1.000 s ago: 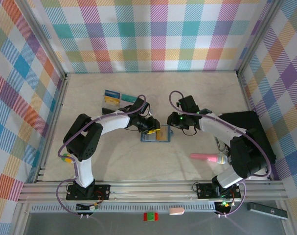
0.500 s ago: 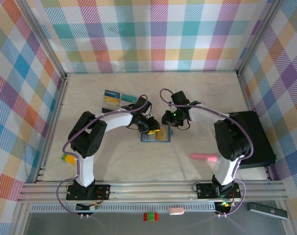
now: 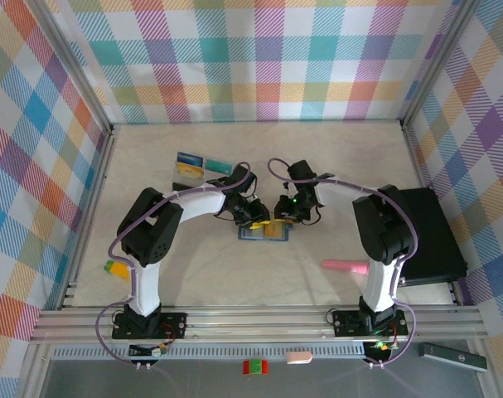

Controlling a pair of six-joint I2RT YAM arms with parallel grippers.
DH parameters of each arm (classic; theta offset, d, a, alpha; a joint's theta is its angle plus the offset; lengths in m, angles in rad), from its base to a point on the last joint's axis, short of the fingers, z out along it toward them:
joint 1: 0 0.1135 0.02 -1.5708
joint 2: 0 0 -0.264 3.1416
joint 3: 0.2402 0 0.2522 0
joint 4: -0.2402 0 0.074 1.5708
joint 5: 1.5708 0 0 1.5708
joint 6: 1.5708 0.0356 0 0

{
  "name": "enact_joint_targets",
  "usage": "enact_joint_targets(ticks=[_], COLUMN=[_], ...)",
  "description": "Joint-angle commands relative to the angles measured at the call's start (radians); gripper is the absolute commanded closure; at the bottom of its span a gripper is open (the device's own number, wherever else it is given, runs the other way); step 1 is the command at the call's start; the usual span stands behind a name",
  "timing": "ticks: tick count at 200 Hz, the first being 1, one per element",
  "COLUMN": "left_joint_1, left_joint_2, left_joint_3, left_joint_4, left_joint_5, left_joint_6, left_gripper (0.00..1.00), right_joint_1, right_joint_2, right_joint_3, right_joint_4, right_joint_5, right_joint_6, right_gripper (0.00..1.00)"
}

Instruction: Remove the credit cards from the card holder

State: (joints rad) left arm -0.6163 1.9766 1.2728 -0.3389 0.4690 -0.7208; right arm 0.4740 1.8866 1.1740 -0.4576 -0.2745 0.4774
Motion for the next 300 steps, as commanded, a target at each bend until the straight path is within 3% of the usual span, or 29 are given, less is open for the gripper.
enact_joint_targets(ticks=[1,163,268,300], left_joint_1=[0.013,0.016,0.018,0.02], left_joint_2=[0.021,0.039,-0.014,-0.041], left_joint_3=[-0.008,0.009,0.029,0.026], left_joint_4=[-0.021,-0.012,-0.114,-0.148], left_joint_5=[-0.006,0.053,-0.04,-0.07], left_joint_6=[0.007,0.03,0.101,0.127], left_gripper=[0.71,0.84,1.0,1.0], right_joint_1=[-0.003,-0.003,-0.005,-0.007], right_joint_2=[0.025,0.051,0.039,0.023], right_joint_3=[0.017,0.0,-0.021,-0.033], right_joint_4=[-0.021,0.002,0.013,0.026], right_joint_5=[-0.029,-0.055,-0.01,0.001], right_joint_6=[-0.02,-0.006,0.008,0.019], right_gripper=[0.72,0.75,0.76,0.76])
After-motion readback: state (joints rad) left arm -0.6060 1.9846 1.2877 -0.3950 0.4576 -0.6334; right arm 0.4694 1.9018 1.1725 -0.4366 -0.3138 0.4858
